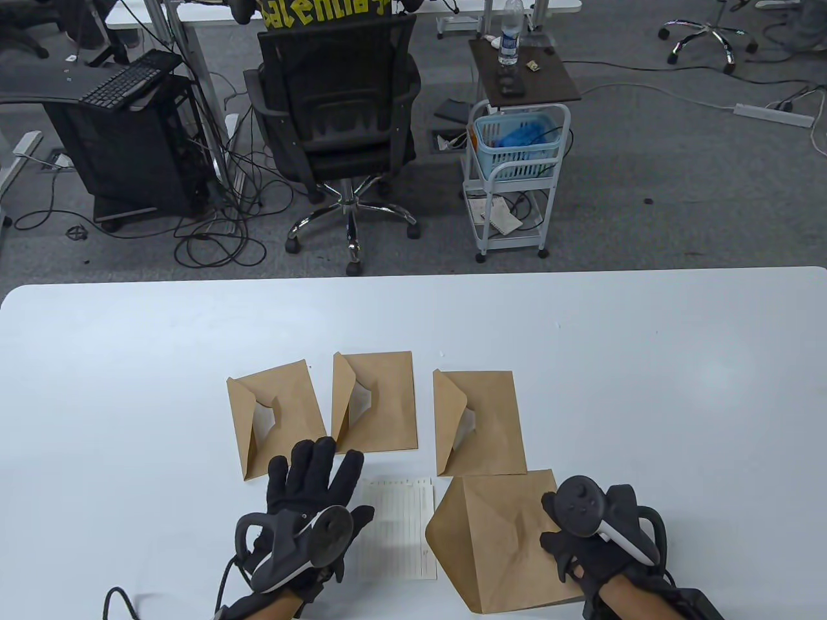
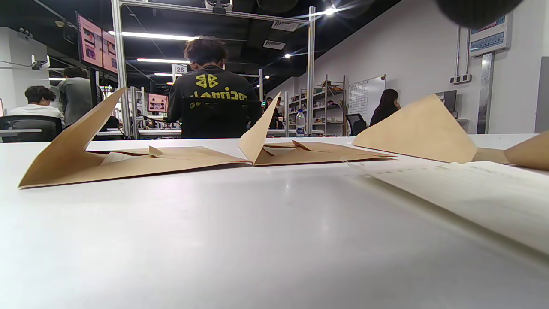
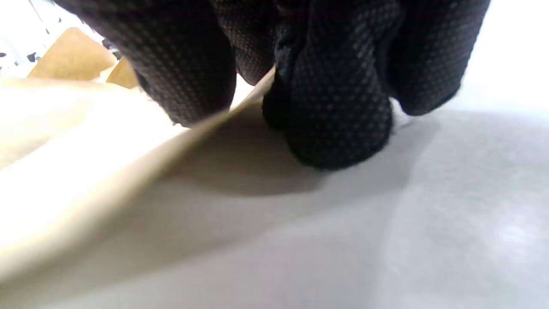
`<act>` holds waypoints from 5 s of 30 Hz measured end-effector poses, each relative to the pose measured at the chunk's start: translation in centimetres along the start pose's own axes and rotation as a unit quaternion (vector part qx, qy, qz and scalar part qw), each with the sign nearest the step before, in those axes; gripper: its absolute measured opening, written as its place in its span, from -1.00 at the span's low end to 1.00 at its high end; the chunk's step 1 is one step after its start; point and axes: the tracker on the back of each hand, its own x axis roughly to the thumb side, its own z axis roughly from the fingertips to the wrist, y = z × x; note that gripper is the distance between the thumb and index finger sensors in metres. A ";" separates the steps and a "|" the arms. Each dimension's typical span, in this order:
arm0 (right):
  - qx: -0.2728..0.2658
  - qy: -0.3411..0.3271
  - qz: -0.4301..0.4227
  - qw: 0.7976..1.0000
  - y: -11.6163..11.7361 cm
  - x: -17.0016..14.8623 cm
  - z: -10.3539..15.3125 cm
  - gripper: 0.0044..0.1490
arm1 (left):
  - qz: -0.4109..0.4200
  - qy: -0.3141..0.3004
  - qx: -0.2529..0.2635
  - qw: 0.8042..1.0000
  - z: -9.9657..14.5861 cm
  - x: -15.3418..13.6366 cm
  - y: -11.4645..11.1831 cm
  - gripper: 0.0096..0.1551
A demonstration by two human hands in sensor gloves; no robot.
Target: Pull paper from envelopes and stack
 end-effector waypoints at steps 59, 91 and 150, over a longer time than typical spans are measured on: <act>-0.007 0.243 -0.015 0.970 -4.0 3.9 -16.7 0.20 | -0.003 -0.002 -0.001 1.000 0.3 0.4 0.0 -0.11; 0.035 0.225 -0.134 0.964 -3.6 2.6 -16.7 -0.48 | -0.001 0.000 0.001 1.000 0.3 0.4 0.1 -0.11; -0.071 -0.127 -0.391 0.909 -3.9 3.0 -0.1 -0.39 | -0.055 -0.156 0.139 0.976 2.0 8.4 2.8 0.08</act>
